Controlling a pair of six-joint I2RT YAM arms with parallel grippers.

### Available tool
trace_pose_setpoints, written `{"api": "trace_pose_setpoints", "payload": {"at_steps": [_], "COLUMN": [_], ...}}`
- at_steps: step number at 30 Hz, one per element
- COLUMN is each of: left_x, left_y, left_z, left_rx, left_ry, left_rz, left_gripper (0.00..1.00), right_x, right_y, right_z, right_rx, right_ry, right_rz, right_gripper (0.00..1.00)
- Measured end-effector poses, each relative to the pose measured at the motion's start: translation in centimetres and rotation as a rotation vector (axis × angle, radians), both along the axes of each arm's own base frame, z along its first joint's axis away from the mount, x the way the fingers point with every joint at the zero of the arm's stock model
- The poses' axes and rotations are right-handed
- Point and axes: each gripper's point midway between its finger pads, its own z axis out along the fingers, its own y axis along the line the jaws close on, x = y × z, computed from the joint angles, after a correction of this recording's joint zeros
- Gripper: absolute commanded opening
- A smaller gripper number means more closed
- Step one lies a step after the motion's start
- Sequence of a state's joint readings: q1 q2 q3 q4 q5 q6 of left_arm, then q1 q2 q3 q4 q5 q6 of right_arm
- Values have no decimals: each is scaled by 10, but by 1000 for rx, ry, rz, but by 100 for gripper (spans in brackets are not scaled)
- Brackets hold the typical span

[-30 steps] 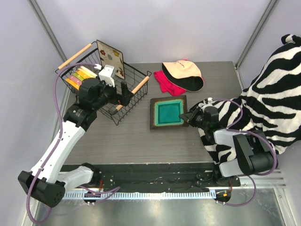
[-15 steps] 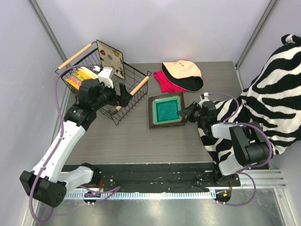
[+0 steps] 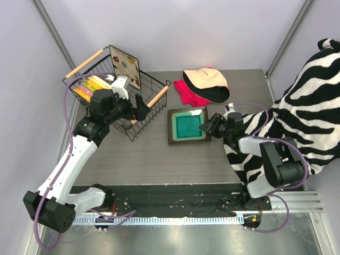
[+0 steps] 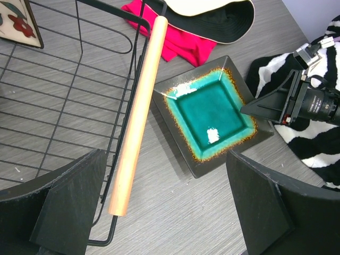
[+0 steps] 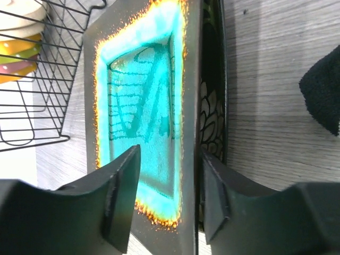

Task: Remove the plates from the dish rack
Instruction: Place the plate at the center of the board.

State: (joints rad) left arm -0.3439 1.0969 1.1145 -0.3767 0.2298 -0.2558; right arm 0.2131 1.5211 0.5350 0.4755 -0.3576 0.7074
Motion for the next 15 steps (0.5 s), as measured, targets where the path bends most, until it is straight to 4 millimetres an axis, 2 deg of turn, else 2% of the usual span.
{"api": "trace_pose_setpoints", "payload": {"at_steps": [4,15], "left_x": [0,-1], "left_y": [0,-3], "left_z": [0,-2], "left_rx": [-3,-11], "left_ry": [3,10], "left_rz": [-1,-11], "left_gripper": [100,100], "right_x": [-2,-7], "right_y": [-2,-16], "right_z": [-3,2], "right_rx": [-24,-134], "right_ry": [13,-7], "right_rz": [7,1], "right_gripper": [59,60]}}
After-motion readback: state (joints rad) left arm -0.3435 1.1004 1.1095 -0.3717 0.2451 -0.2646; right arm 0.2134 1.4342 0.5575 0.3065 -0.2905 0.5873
